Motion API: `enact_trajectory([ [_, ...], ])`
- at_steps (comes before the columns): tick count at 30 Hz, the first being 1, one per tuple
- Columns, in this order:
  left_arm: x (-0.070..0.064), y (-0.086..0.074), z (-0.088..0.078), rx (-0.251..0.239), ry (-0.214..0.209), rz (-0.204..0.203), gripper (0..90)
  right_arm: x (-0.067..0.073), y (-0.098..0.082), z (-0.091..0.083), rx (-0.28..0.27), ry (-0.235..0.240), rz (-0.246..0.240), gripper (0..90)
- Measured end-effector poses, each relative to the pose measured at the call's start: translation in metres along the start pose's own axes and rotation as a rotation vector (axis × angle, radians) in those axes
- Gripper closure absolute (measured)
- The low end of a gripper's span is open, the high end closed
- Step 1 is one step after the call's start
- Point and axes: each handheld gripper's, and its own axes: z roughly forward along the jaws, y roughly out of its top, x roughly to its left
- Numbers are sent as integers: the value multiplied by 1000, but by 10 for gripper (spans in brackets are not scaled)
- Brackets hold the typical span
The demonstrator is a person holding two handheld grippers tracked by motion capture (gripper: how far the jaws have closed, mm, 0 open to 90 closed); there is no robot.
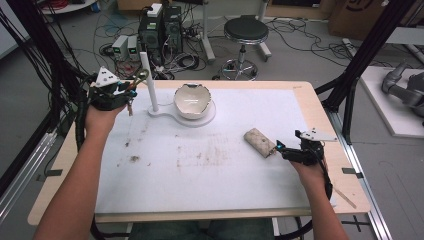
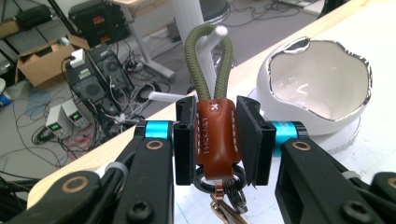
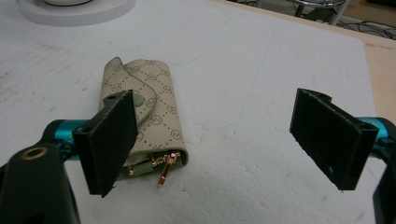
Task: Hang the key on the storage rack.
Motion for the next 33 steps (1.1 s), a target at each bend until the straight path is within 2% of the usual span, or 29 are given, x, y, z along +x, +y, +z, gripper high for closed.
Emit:
enact_trajectory([
  [3, 0, -2, 3, 13, 2, -4, 668, 0, 0, 0, 1, -1, 1, 154],
  [5, -1, -3, 4, 15, 11, -6, 595, 0, 0, 0, 2, 0, 2, 154],
  [13, -1, -9, 2, 15, 25, -35, 525, 0, 0, 1, 6, 7, 3, 154],
  [17, -4, -7, -2, 2, -12, -55, 499, 0, 0, 1, 6, 6, 4, 154],
  [23, -11, -6, -6, -1, -66, -50, 456, 0, 0, 1, 4, 8, 2, 154],
  [28, -22, -13, -12, -3, -119, -57, 421, 0, 0, 0, 4, 9, 8, 154],
  [33, -31, -21, -20, -10, -149, -60, 350, 0, 0, 2, 6, 14, 1, 154],
])
